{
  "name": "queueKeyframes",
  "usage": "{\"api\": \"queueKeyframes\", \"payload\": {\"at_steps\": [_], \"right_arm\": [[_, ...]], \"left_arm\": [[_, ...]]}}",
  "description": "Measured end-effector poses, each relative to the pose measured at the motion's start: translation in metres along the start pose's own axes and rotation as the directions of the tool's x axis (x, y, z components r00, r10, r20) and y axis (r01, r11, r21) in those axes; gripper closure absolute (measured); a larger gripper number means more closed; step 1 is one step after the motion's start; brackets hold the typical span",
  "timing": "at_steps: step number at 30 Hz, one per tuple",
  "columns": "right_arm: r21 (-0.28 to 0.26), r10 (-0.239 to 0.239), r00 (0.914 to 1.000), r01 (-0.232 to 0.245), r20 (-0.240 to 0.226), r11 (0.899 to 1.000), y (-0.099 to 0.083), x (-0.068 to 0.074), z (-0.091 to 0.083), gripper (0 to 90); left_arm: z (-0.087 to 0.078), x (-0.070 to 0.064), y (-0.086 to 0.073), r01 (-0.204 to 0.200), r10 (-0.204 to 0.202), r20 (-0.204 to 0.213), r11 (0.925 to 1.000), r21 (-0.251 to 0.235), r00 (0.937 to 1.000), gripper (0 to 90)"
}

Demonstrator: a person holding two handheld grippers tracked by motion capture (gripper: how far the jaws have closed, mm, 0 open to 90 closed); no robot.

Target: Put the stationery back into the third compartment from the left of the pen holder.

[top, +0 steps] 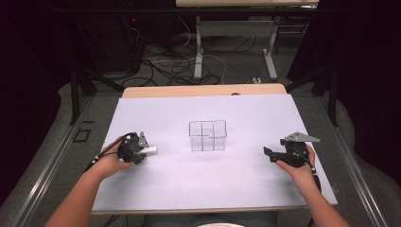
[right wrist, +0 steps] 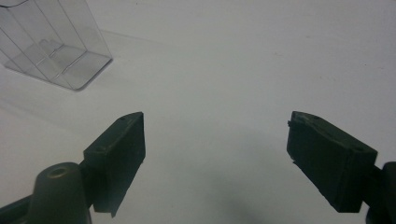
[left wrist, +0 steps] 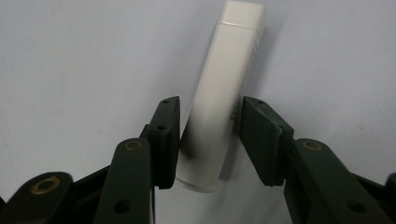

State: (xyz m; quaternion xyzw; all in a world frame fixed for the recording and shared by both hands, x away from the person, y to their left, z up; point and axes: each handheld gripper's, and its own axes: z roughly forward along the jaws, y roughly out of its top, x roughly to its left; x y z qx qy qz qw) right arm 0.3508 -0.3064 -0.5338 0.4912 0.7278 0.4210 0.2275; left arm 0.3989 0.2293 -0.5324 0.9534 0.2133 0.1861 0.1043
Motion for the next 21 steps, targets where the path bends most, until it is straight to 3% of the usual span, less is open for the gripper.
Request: {"api": "queueKeyframes", "payload": {"at_steps": [6, 13, 17, 21], "right_arm": [[0.004, 0.001, 1.0, -0.001, 0.0, 1.0, -0.0003, 0.0013, 0.0007, 18.9], [0.007, 0.0, 1.0, 0.0, -0.005, 1.0, -0.0008, 0.0017, 0.0014, 19.0], [0.009, -0.003, 1.0, 0.003, -0.007, 1.0, -0.0011, 0.0018, 0.0017, 19.1], [0.008, -0.003, 1.0, 0.003, -0.008, 1.0, -0.0012, 0.002, 0.0019, 19.1]], "left_arm": [[-0.0001, -0.0034, 0.0019, -0.061, 0.061, -0.008, 0.9981, 0.009, 0.9981, 62.5], [-0.001, -0.0075, 0.0063, -0.165, 0.166, -0.012, 0.9853, 0.043, 0.9861, 66.7], [-0.001, -0.0081, 0.0067, -0.184, 0.185, -0.014, 0.9818, 0.046, 0.9826, 67.1], [-0.0008, -0.0082, 0.0051, -0.176, 0.176, -0.013, 0.9839, 0.032, 0.9843, 67.3]]}}
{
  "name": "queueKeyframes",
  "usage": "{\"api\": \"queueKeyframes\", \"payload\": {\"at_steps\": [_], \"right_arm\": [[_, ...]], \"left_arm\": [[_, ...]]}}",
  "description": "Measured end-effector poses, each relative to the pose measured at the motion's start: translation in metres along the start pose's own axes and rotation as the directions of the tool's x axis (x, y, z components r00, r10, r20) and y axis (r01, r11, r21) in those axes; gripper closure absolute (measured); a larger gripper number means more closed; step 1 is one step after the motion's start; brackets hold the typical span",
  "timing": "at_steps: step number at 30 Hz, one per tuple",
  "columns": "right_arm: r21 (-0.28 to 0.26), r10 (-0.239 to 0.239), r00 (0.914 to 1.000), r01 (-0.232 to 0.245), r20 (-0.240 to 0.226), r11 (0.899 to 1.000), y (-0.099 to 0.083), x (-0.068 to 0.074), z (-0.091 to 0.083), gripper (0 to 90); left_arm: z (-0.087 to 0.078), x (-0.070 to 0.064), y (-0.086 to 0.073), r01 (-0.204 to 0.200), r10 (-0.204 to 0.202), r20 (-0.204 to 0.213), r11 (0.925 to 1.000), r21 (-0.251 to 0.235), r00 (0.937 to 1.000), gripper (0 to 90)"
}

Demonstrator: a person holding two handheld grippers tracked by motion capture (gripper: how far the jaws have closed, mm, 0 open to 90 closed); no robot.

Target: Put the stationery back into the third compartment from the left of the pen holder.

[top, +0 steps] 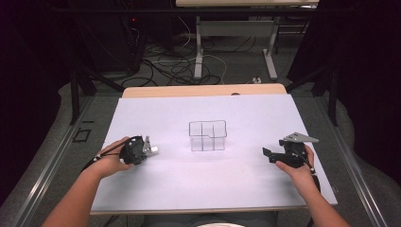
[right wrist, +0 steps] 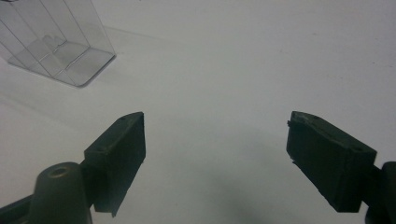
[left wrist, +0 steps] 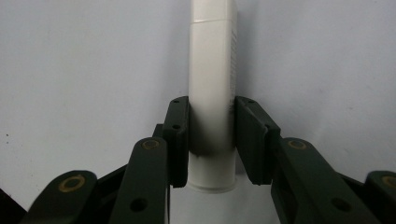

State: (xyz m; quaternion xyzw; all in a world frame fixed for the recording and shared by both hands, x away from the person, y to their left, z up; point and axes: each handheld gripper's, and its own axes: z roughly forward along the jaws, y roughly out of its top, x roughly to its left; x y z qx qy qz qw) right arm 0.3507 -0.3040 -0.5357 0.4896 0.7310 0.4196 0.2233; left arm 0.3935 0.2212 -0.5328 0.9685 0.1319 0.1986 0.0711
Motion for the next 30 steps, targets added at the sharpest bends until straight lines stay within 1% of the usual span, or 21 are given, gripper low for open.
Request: {"api": "queueKeyframes", "payload": {"at_steps": [3, 5, 8, 11, 13, 15, 16, 18, 19, 20, 24, 25, 27, 29, 30], "right_arm": [[0.0, 0.0, 1.0, 0.0, 0.0, 1.0, 0.0, 0.0, 0.0, 19.1], [0.0, 0.0, 1.0, 0.0, 0.0, 1.0, 0.0, 0.0, 0.0, 19.1], [-0.001, -0.004, 1.0, 0.004, 0.002, 1.0, 0.0, 0.0, 0.0, 19.2], [0.0, 0.0, 1.0, 0.0, 0.001, 1.0, 0.0, 0.0, 0.0, 19.2], [-0.001, -0.002, 1.0, 0.002, 0.002, 1.0, 0.0, -0.001, 0.0, 19.2], [-0.001, -0.002, 1.0, 0.002, 0.002, 1.0, 0.0, -0.001, 0.0, 19.2], [0.0, 0.0, 1.0, 0.0, 0.003, 1.0, 0.0, -0.001, 0.0, 19.2], [-0.001, 0.002, 1.0, -0.002, 0.002, 1.0, 0.0, -0.001, 0.0, 19.1], [0.0, 0.002, 1.0, -0.002, 0.003, 1.0, 0.0, -0.001, 0.0, 19.2], [0.0, 0.0, 1.0, 0.0, 0.003, 1.0, 0.0, -0.001, 0.0, 19.2], [0.0, 0.003, 1.0, -0.003, 0.003, 1.0, 0.0, 0.0, 0.0, 19.2], [0.0, 0.002, 1.0, -0.002, 0.002, 1.0, 0.0, 0.0, 0.0, 19.2], [0.001, 0.003, 1.0, -0.003, 0.004, 1.0, 0.0, 0.001, 0.0, 19.2], [0.001, 0.002, 1.0, -0.002, 0.003, 1.0, 0.0, 0.001, 0.001, 19.1], [0.0, -0.001, 1.0, 0.001, 0.002, 1.0, 0.0, 0.001, 0.001, 19.2]], "left_arm": [[0.0, 0.001, -0.001, 0.003, -0.003, 0.003, 1.0, -0.002, 1.0, 67.4], [0.0, 0.001, -0.001, 0.022, -0.022, 0.001, 0.9997, -0.013, 0.9998, 67.5], [0.0, 0.001, -0.002, 0.027, -0.027, -0.002, 0.9995, -0.014, 0.9996, 67.5], [0.0, 0.001, -0.003, 0.065, -0.065, 0.007, 0.9976, -0.021, 0.9978, 67.6], [-0.001, 0.002, -0.004, 0.107, -0.106, 0.026, 0.9941, -0.021, 0.994, 67.6], [-0.003, 0.002, -0.006, 0.145, -0.144, 0.034, 0.9894, -0.009, 0.989, 67.6], [-0.004, 0.002, -0.007, 0.173, -0.173, 0.039, 0.9849, -0.003, 0.9841, 67.6], [-0.005, 0.0, -0.009, 0.205, -0.205, 0.054, 0.9787, -0.009, 0.9773, 67.6], [-0.007, 0.0, -0.01, 0.221, -0.221, 0.061, 0.9752, -0.003, 0.9734, 67.7], [-0.008, -0.002, -0.011, 0.239, -0.238, 0.064, 0.9709, -0.008, 0.9691, 67.7], [-0.012, -0.005, -0.015, 0.291, -0.289, 0.072, 0.9567, -0.011, 0.9544, 67.6], [-0.013, -0.006, -0.015, 0.31, -0.308, 0.075, 0.9508, -0.011, 0.9484, 67.7], [-0.016, -0.006, -0.016, 0.356, -0.353, 0.087, 0.9343, -0.023, 0.9317, 67.6], [-0.02, -0.006, -0.017, 0.391, -0.386, 0.098, 0.92, -0.033, 0.9173, 67.7], [-0.022, -0.006, -0.017, 0.416, -0.41, 0.109, 0.9086, -0.036, 0.9054, 67.7]]}}
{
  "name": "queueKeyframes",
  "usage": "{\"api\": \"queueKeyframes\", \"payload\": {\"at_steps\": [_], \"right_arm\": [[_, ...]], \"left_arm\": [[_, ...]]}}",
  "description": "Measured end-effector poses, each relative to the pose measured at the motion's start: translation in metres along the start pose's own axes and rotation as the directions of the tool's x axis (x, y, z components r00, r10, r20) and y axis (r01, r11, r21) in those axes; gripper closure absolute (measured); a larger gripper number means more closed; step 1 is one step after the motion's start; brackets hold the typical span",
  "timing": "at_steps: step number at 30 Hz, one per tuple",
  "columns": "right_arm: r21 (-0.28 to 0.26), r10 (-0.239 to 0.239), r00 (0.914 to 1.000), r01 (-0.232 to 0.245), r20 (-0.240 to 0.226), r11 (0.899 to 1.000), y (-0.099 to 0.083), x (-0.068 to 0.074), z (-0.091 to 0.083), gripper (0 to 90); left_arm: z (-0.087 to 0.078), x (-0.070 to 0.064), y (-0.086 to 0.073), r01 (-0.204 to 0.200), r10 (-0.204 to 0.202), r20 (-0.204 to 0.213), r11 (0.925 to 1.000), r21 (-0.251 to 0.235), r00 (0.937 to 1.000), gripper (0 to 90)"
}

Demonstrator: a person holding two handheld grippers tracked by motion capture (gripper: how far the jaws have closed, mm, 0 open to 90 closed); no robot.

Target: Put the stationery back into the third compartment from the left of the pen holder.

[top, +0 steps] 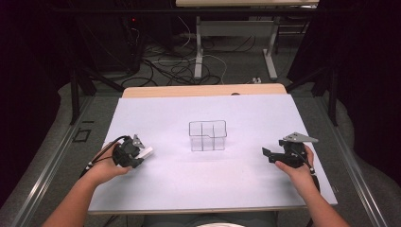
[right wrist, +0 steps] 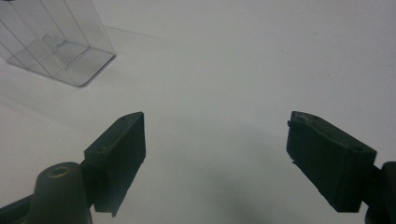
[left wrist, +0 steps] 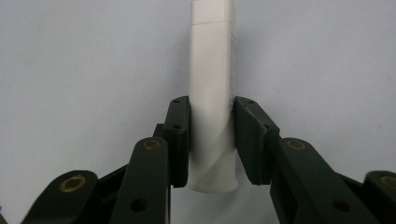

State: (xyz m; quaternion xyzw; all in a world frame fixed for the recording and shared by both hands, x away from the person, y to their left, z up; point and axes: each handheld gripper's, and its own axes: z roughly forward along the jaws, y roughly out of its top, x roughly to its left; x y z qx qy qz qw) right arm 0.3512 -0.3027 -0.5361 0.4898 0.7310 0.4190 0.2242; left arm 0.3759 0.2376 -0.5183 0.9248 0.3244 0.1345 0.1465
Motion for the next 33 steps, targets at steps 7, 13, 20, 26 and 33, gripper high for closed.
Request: {"api": "queueKeyframes", "payload": {"at_steps": [7, 13, 20, 26, 33], "right_arm": [[0.004, 0.001, 1.0, -0.001, 0.0, 1.0, 0.0, 0.0, 0.001, 19.1], [-0.003, -0.002, 1.0, 0.002, 0.002, 1.0, 0.0, 0.0, -0.001, 19.7], [-0.007, -0.032, 0.9994, 0.032, 0.01, 0.999, 0.002, 0.003, -0.001, 20.1], [-0.009, -0.056, 0.9984, 0.056, 0.001, 0.998, 0.002, 0.005, -0.001, 20.1], [-0.005, -0.112, 0.9937, 0.112, 0.003, 0.994, 0.004, 0.011, -0.001, 19.6]], "left_arm": [[-0.014, 0.002, 0.003, 0.124, -0.119, 0.068, 0.9897, -0.071, 0.9906, 67.7], [-0.026, 0.0, 0.01, 0.173, -0.158, 0.122, 0.9774, -0.121, 0.9798, 67.7], [-0.038, -0.007, 0.024, 0.202, -0.174, 0.195, 0.9696, -0.138, 0.9654, 67.7], [-0.042, -0.017, 0.034, 0.208, -0.169, 0.237, 0.9662, -0.152, 0.9567, 67.7], [-0.04, -0.029, 0.044, 0.216, -0.163, 0.302, 0.9645, -0.152, 0.9394, 67.7]]}}
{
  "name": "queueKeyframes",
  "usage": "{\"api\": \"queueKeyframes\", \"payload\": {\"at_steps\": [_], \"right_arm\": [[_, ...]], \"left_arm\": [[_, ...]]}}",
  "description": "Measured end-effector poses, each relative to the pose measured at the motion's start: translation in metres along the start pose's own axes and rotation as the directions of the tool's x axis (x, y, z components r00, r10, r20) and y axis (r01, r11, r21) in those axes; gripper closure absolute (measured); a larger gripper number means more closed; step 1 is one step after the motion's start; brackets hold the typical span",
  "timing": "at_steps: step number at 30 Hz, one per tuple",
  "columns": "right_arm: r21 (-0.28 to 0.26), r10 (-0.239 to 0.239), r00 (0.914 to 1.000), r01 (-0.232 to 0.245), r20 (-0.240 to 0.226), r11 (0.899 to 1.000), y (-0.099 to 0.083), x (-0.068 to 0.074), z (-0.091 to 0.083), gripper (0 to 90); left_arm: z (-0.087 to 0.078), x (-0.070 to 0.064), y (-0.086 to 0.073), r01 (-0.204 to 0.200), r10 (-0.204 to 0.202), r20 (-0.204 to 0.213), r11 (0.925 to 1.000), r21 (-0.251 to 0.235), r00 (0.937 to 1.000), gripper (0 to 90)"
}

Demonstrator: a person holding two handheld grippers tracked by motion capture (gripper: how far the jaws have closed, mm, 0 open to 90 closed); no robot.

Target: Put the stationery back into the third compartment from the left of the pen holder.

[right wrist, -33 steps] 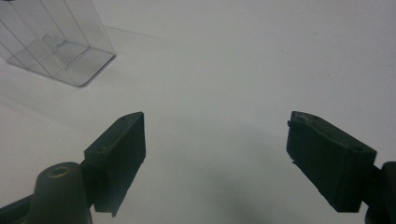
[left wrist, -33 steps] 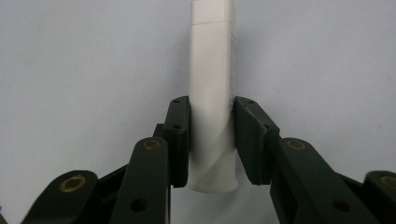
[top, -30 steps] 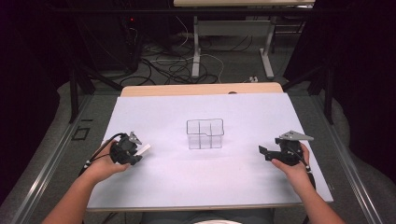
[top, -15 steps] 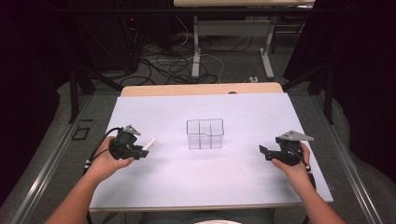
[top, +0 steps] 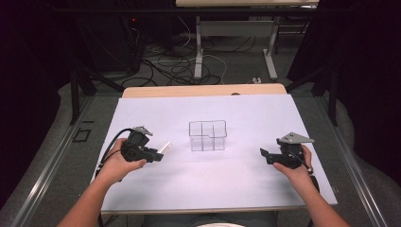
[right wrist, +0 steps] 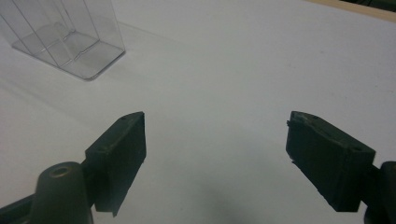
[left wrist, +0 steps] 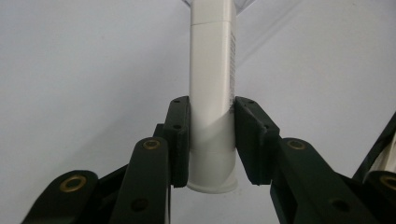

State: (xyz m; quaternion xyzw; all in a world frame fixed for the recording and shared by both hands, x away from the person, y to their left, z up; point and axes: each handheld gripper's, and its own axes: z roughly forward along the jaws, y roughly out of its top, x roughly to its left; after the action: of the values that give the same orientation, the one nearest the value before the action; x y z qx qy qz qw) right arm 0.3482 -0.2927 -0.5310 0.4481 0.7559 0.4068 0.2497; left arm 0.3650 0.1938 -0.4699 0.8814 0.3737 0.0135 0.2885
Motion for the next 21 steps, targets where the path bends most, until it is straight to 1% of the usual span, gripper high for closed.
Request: {"api": "queueKeyframes", "payload": {"at_steps": [1, 2, 4, 5, 6, 7, 8, 9, 10, 13, 14, 16, 17, 18, 20, 21], "right_arm": [[-0.001, -0.013, 0.9999, 0.013, 0.0, 1.0, 0.001, 0.001, 0.0, 19.5], [-0.001, -0.023, 0.9997, 0.023, -0.001, 1.0, 0.002, 0.003, 0.0, 19.4], [-0.006, -0.04, 0.9992, 0.04, 0.002, 0.999, 0.003, 0.007, 0.0, 19.4], [-0.008, -0.048, 0.9988, 0.048, -0.002, 0.999, 0.004, 0.008, 0.0, 19.4], [-0.007, -0.06, 0.9981, 0.06, -0.014, 0.998, 0.005, 0.009, -0.001, 19.4], [-0.01, -0.071, 0.9974, 0.071, -0.014, 0.997, 0.006, 0.011, -0.001, 19.4], [-0.011, -0.082, 0.9966, 0.082, -0.008, 0.997, 0.006, 0.013, 0.0, 19.4], [-0.003, -0.094, 0.9954, 0.094, -0.016, 0.996, 0.007, 0.014, -0.001, 19.4], [-0.007, -0.104, 0.9945, 0.104, -0.017, 0.995, 0.008, 0.016, 0.0, 19.4], [-0.013, -0.125, 0.9918, 0.125, -0.026, 0.992, 0.008, 0.019, 0.001, 19.4], [-0.01, -0.131, 0.9909, 0.131, -0.031, 0.991, 0.008, 0.021, 0.0, 19.4], [-0.009, -0.154, 0.9877, 0.153, -0.028, 0.988, 0.009, 0.024, 0.0, 19.3], [-0.013, -0.178, 0.9837, 0.178, -0.02, 0.984, 0.011, 0.025, 0.0, 19.0], [-0.012, -0.176, 0.984, 0.176, -0.026, 0.984, 0.011, 0.028, 0.0, 18.9], [-0.01, -0.201, 0.9794, 0.201, -0.022, 0.98, 0.012, 0.033, 0.0, 18.9], [-0.006, -0.217, 0.9757, 0.217, -0.03, 0.976, 0.013, 0.036, 0.0, 19.0]], "left_arm": [[0.001, -0.001, 0.001, 0.002, -0.002, 0.01, 1.0, -0.005, 0.9999, 67.7], [0.003, -0.003, 0.001, 0.008, -0.008, 0.013, 0.9999, -0.01, 0.9999, 67.7], [0.005, -0.004, 0.003, 0.007, -0.007, 0.021, 0.9999, -0.015, 0.9998, 67.7], [0.006, -0.005, 0.004, 0.014, -0.013, 0.032, 0.9998, -0.016, 0.9994, 67.7], [0.007, -0.006, 0.004, 0.012, -0.011, 0.039, 0.9997, -0.019, 0.9992, 67.7], [0.008, -0.007, 0.005, 0.02, -0.019, 0.043, 0.9995, -0.024, 0.9989, 67.7], [0.009, -0.009, 0.006, 0.018, -0.016, 0.048, 0.9996, -0.023, 0.9987, 67.7], [0.01, -0.01, 0.007, 0.018, -0.017, 0.054, 0.9997, -0.017, 0.9984, 67.7], [0.012, -0.012, 0.007, 0.029, -0.027, 0.062, 0.9992, -0.026, 0.9977, 67.7], [0.016, -0.017, 0.01, 0.028, -0.027, 0.074, 0.9994, -0.019, 0.9969, 67.7], [0.017, -0.018, 0.011, 0.023, -0.021, 0.079, 0.9997, -0.014, 0.9966, 67.7], [0.021, -0.021, 0.013, 0.005, -0.004, 0.087, 0.9999, -0.011, 0.9962, 67.7], [0.024, -0.024, 0.014, 0.019, -0.018, 0.088, 0.9998, -0.01, 0.9959, 67.7], [0.027, -0.026, 0.015, 0.016, -0.015, 0.091, 0.9998, -0.01, 0.9958, 67.7], [0.032, -0.03, 0.017, 0.002, -0.002, 0.101, 1.0, 0.001, 0.9949, 67.7], [0.034, -0.032, 0.018, 0.014, -0.014, 0.104, 0.9999, 0.005, 0.9945, 67.7]]}}
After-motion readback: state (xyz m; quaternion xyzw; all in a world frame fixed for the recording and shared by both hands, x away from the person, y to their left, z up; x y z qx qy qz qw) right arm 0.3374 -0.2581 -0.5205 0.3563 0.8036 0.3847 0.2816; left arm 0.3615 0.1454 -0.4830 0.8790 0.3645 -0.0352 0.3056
